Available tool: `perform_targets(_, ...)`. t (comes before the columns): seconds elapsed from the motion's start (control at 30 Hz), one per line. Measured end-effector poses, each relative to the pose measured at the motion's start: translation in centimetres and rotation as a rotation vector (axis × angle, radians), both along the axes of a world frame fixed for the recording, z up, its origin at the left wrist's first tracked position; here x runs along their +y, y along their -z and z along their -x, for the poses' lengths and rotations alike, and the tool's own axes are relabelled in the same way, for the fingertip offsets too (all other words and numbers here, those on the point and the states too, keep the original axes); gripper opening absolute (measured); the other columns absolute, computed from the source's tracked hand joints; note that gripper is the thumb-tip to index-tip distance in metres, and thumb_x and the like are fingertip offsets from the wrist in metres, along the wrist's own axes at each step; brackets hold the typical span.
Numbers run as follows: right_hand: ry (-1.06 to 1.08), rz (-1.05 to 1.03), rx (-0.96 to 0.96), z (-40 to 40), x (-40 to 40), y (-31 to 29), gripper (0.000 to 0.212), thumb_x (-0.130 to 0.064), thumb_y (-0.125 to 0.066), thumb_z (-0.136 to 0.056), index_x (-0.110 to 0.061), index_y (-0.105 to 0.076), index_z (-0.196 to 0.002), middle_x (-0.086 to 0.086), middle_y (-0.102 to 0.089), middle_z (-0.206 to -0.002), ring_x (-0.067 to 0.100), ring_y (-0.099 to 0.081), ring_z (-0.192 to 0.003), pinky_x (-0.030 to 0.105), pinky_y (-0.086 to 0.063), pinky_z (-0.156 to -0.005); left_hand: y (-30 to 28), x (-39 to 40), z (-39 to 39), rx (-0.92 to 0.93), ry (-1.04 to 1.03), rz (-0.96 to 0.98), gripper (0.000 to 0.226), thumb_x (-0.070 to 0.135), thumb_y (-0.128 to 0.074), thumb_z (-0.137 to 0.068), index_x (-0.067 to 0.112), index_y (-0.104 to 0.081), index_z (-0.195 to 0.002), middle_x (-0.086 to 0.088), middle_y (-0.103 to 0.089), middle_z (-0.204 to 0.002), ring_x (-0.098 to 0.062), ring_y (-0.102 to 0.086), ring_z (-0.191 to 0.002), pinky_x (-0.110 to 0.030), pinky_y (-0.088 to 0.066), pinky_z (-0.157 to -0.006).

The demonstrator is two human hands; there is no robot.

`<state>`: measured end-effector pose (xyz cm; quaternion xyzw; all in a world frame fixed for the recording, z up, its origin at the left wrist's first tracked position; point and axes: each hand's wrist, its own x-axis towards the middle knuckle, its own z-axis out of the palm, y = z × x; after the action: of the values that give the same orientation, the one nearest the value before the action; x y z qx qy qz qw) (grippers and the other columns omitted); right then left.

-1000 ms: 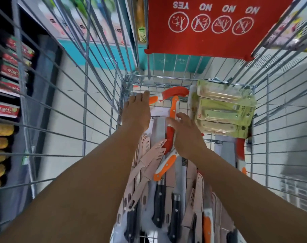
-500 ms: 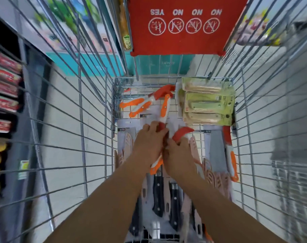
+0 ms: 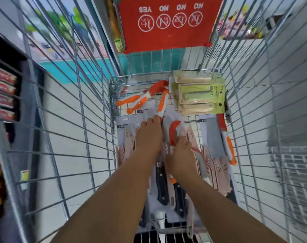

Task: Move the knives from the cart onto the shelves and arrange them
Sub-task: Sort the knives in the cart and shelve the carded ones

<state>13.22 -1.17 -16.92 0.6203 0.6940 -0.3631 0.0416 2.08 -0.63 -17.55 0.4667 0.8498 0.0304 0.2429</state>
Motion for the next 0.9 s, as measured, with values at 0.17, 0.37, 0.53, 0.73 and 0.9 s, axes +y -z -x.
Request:
perform_targets(0.17, 0.035, 0.066, 0.007, -0.5, 1.0, -0.9, 0.04, -0.029, -0.055, -0.092, -0.011, -0.042, -0.125, 0.012, -0.054, -0.118, 0.03, -0.058, -0.101, 0.038, -0.049, -0.081, 0.2, 1.1, -0.3, -0.082, -0.072, 0.04, 0.035, 0.018, -0.054, -0.092, 0.01, -0.043, -0.124, -0.012, -0.052, -0.117, -0.03, -0.052, -0.108, -0.038, -0.044, -0.082)
perform_targets(0.37, 0.063, 0.128, 0.034, -1.2, 2.7, -1.1, 0.038, -0.016, -0.057, -0.088, -0.012, -0.046, -0.124, 0.009, -0.063, -0.108, 0.027, -0.061, -0.095, 0.028, -0.043, -0.074, -0.6, 1.6, -0.5, -0.086, -0.212, 0.051, 0.024, 0.017, -0.048, -0.092, 0.009, -0.051, -0.115, -0.011, -0.055, -0.112, -0.029, -0.055, -0.105, -0.037, -0.045, -0.079)
perform_targets(0.53, 0.09, 0.047, 0.104, -1.2, 3.5, -1.2, 0.012, -0.007, -0.054, -0.085, -0.016, -0.048, -0.091, -0.006, -0.052, -0.073, 0.019, -0.054, -0.072, 0.021, -0.031, -0.05, -2.4, 0.7, -1.1, -0.119, -0.149, 0.127, 0.018, 0.014, -0.05, -0.091, 0.008, -0.054, -0.107, -0.009, -0.057, -0.102, -0.028, -0.058, -0.095, -0.029, -0.038, -0.064)
perform_targets(0.73, 0.122, 0.025, 0.132, -1.2, 4.6, -0.8, 0.007, -0.018, -0.055, -0.089, -0.017, -0.054, -0.096, 0.001, -0.062, -0.085, 0.019, -0.059, -0.075, 0.029, -0.043, -0.061, -3.1, -0.8, -2.7, -0.173, 0.117, 0.128, 0.02, 0.025, -0.048, -0.095, 0.01, -0.061, -0.102, -0.008, -0.056, -0.099, -0.026, -0.058, -0.098, -0.031, -0.044, -0.074)
perform_targets(0.9, 0.13, -0.028, 0.062, -2.1, 5.9, 0.0, 0.017, -0.016, -0.05, -0.091, -0.011, -0.056, -0.106, 0.01, -0.062, -0.094, 0.027, -0.06, -0.084, 0.033, -0.046, -0.07, -2.4, 1.8, -0.6, -0.011, 0.402, -0.018, 0.072, -0.002, -0.051, -0.086, 0.02, -0.021, -0.147, -0.007, -0.018, -0.153, -0.029, -0.022, -0.139, -0.041, -0.028, -0.108)
